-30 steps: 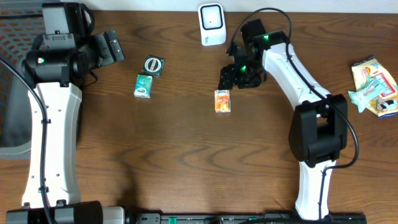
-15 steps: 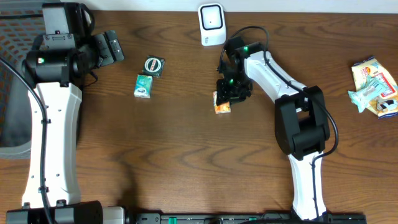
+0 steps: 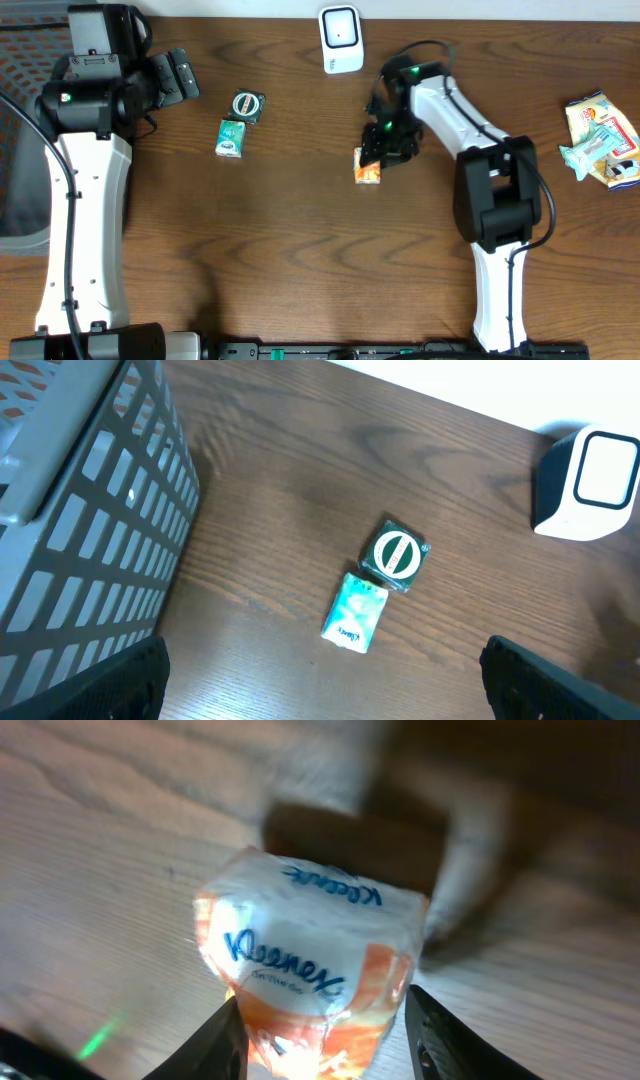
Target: Scan the item barcode
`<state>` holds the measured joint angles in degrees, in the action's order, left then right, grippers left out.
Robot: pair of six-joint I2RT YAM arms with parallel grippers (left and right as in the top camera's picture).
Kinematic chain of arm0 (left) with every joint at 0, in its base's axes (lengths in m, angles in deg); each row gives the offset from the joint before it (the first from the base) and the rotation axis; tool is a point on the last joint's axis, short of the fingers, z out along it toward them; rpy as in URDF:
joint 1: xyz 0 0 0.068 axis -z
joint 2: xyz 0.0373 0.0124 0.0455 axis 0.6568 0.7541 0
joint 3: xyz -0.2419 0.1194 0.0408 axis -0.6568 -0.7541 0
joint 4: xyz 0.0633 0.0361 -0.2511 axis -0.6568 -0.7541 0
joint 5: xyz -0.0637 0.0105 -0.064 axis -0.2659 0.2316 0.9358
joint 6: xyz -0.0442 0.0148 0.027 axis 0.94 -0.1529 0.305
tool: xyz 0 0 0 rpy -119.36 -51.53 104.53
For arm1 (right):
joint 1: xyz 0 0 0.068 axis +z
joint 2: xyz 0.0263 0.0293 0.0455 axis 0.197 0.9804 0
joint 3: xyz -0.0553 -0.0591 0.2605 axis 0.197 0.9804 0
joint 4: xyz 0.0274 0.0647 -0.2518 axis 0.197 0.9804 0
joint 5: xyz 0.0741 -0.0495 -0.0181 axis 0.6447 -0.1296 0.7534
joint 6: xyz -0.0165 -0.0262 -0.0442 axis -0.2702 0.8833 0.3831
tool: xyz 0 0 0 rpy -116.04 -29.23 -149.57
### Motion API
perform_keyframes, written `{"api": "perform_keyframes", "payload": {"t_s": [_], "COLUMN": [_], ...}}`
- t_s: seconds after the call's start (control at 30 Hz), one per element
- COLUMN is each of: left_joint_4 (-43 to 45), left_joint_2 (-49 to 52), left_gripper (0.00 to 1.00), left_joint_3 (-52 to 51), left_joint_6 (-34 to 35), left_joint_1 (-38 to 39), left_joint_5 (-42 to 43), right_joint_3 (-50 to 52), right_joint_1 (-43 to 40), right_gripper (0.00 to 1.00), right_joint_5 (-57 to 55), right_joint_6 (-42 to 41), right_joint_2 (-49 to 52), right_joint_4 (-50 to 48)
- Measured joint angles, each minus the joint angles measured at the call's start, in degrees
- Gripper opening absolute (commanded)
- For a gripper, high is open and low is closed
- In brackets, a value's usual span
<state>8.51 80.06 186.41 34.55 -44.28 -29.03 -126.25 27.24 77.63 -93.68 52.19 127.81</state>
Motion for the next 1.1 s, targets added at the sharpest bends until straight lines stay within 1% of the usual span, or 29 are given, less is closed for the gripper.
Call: {"api": "perform_keyframes", "payload": {"t_s": [0.07, 0.13, 0.27, 0.5, 0.6, 0.67, 0.73, 0.8, 0.9, 0.97, 1.1], "left_joint_4": [0.00, 0.00, 0.00, 0.00, 0.00, 0.00, 0.00, 0.00, 0.00, 0.00, 0.00], "left_joint_2": [0.00, 0.00, 0.00, 0.00, 0.00, 0.00, 0.00, 0.00, 0.00, 0.00, 0.00], "left_gripper": [0.98, 0.98, 0.97, 0.98, 0.98, 0.98, 0.98, 0.98, 0.98, 0.98, 0.98], "left_joint_3": [0.00, 0.00, 0.00, 0.00, 0.00, 0.00, 0.00, 0.00, 0.00, 0.00, 0.00], "left_joint_6": [0.00, 0.00, 0.00, 0.00, 0.00, 0.00, 0.00, 0.00, 0.00, 0.00, 0.00], "left_joint_1": [0.00, 0.00, 0.00, 0.00, 0.00, 0.00, 0.00, 0.00, 0.00, 0.00, 0.00], "left_joint_5": [0.00, 0.00, 0.00, 0.00, 0.00, 0.00, -0.02, -0.02, 0.00, 0.00, 0.00], "right_joint_3": [-0.48, -0.61, -0.61, 0.04, 1.05, 1.86, 2.84, 3.91, 4.17, 4.20, 4.22], "right_joint_1": [-1.33, -2.49, -3.65, -2.51, -1.81, -1.46, -1.36, -1.27, -1.33, -1.31, -1.33], "right_gripper": [0.47, 0.43, 0.41, 0.38, 0.34, 0.30, 0.21, 0.17, 0.06, 0.01, 0.01], "right_joint_5": [1.27, 2.49, 3.72, 4.57, 4.61, 4.61, 4.66, 5.05, 5.53, 5.60, 6.03], "right_joint_6": [0.44, 0.76, 1.55, 1.75, 1.68, 1.29, 0.98, 0.83, 0.57, 0.28, 0.17], "right_joint_2": [0.00, 0.00, 0.00, 0.00, 0.00, 0.00, 0.00, 0.00, -0.13, -0.24, -0.31], "right_joint_4": [-0.04, 0.02, 0.28, -0.52, -2.27, -3.43, -4.57, -5.60, -5.90, -5.86, -5.81]}}
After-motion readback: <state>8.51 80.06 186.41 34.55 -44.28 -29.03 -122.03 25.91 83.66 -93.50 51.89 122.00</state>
